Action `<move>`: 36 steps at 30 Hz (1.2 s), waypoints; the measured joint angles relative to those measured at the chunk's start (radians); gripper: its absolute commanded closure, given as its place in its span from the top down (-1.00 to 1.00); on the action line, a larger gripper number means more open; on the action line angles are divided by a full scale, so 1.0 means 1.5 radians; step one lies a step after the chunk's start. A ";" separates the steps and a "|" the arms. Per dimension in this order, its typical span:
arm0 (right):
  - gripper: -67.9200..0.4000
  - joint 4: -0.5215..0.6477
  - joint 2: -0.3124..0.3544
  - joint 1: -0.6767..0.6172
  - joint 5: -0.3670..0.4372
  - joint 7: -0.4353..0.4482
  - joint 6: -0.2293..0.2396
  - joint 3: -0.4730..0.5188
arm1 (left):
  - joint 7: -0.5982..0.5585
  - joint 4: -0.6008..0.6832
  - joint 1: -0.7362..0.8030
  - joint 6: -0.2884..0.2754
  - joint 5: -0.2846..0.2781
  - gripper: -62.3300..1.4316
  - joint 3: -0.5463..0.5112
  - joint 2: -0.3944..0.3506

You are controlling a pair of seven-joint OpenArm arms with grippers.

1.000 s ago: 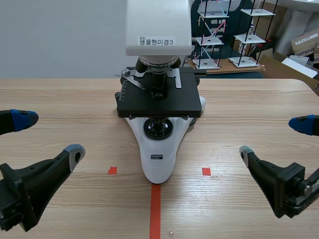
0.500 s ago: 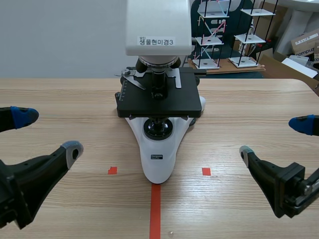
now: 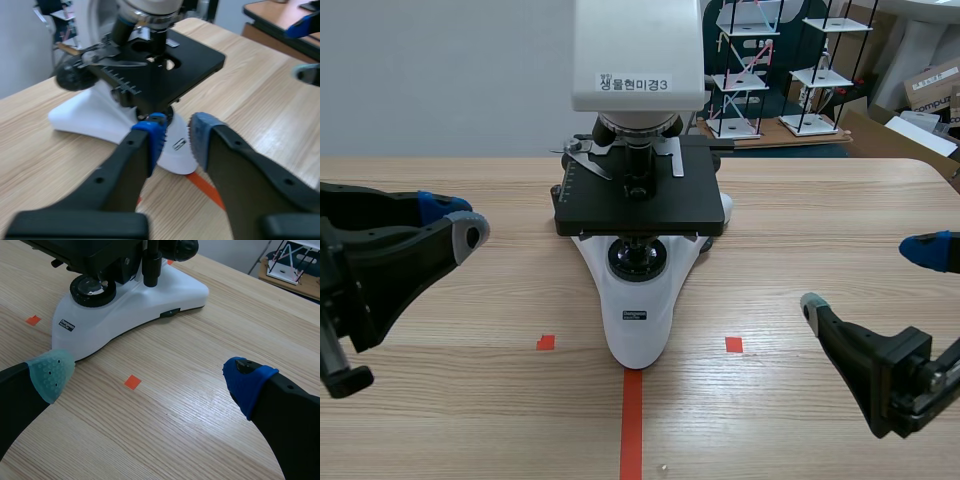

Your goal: Point at the stage clip

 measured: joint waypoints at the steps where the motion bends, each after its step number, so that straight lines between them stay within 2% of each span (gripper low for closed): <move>1: 1.00 0.000 0.000 0.000 0.000 0.000 0.000 0.000 | 0.000 0.000 -0.014 0.011 -0.008 -0.79 0.016 -0.013; 4: 1.00 0.000 0.000 0.000 0.000 0.000 0.000 0.000 | -0.001 -0.008 -0.064 0.036 -0.040 -0.84 0.062 -0.046; 6: 1.00 0.000 0.000 0.000 0.000 0.000 0.000 0.000 | -0.001 -0.027 -0.101 0.041 -0.057 -0.84 0.092 -0.060; 10: 1.00 0.000 0.000 0.000 0.000 0.000 0.000 0.000 | -0.001 -0.077 -0.168 0.046 -0.102 -0.84 0.143 -0.066; 14: 1.00 0.000 0.000 0.000 0.000 0.000 0.000 0.000 | -0.001 -0.108 -0.229 0.046 -0.125 -0.84 0.183 -0.066; 26: 1.00 0.000 0.000 0.000 0.000 0.000 0.000 0.000 | 0.060 -0.192 -0.420 0.045 -0.127 -0.84 0.335 -0.015; 36: 1.00 0.000 0.000 0.000 0.000 0.000 0.000 0.000 | 0.060 -0.259 -0.502 0.051 -0.127 -0.84 0.349 0.021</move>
